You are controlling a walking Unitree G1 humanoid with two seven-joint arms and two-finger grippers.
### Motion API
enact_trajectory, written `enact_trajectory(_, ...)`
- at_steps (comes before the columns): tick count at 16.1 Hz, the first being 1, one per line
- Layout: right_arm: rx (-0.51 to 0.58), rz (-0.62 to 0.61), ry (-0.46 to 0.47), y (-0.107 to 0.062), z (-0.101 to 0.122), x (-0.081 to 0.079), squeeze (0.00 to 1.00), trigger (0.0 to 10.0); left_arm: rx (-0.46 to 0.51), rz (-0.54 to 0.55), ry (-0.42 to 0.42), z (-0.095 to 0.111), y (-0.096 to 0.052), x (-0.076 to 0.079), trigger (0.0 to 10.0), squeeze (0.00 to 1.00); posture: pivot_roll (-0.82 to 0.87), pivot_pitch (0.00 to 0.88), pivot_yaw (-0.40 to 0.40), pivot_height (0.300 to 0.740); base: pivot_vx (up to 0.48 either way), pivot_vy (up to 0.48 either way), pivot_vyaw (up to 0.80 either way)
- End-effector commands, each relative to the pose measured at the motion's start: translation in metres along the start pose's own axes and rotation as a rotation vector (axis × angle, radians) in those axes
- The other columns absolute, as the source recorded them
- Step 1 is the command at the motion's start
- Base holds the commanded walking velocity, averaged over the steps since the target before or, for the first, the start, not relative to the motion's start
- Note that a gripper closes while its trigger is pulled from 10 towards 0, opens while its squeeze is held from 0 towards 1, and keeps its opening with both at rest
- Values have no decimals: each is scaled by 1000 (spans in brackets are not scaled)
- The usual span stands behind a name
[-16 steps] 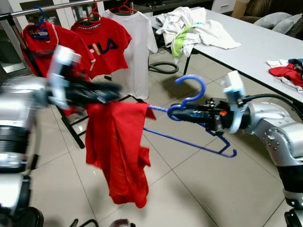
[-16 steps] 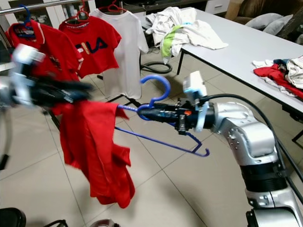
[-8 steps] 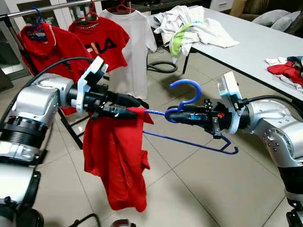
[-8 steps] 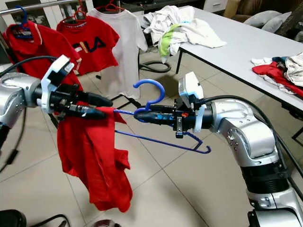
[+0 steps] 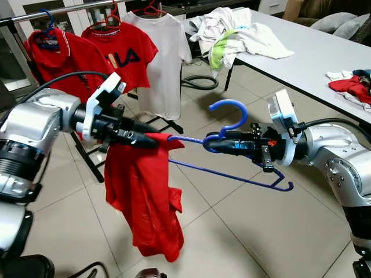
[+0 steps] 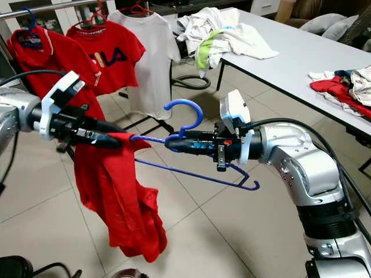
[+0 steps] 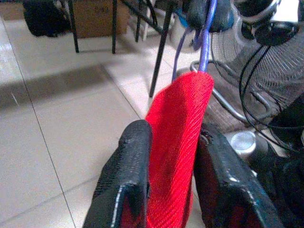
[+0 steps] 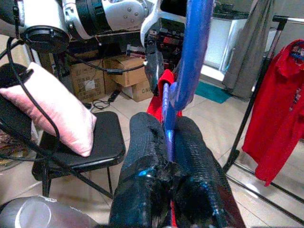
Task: Hang hanger
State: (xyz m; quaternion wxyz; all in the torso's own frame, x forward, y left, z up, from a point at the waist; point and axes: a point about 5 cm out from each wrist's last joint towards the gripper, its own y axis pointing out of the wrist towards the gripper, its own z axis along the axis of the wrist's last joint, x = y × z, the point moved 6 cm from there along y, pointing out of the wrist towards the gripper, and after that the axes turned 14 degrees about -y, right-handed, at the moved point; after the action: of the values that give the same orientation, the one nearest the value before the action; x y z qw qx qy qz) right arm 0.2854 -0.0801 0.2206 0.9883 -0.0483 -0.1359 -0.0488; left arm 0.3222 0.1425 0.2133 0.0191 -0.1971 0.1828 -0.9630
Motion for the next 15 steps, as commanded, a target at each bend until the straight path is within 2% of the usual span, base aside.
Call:
enact_trajectory(1, 46, 27, -44, 1, 16, -1, 0, 0, -19, -3, 19, 2, 0, 2, 0, 0, 23, 0, 50, 740, 0, 0, 0)
enact_trajectory(4, 58, 28, -46, 2, 20, 0, 0, 0, -47, -1, 30, -3, 5, -1, 0, 0, 22, 0, 49, 740, 0, 0, 0)
enact_trajectory(7, 62, 27, -47, 2, 21, 0, 0, 0, 10, -21, 71, 11, 6, 0, 0, 0, 22, 0, 49, 740, 0, 0, 0)
enact_trajectory(10, 56, 10, -55, 1, 20, 2, 0, 0, 38, -23, 93, 16, 7, -1, 0, 0, 19, 0, 55, 740, 0, 0, 0)
enact_trajectory(11, 56, 5, -54, 1, 19, 2, 0, 2196, 44, -25, 98, 17, 7, -1, 0, 0, 19, 0, 55, 740, 0, 0, 0)
enact_trajectory(12, 55, -3, -50, 1, 18, 3, 0, 10000, 53, -32, 100, 16, 8, 0, 0, 0, 18, 0, 56, 740, 0, 0, 0)
enact_trajectory(15, 47, -50, -35, -4, 15, 10, 0, 10000, 51, -3, 107, 11, 7, -5, 0, 0, 18, 0, 55, 740, 0, 0, 0)
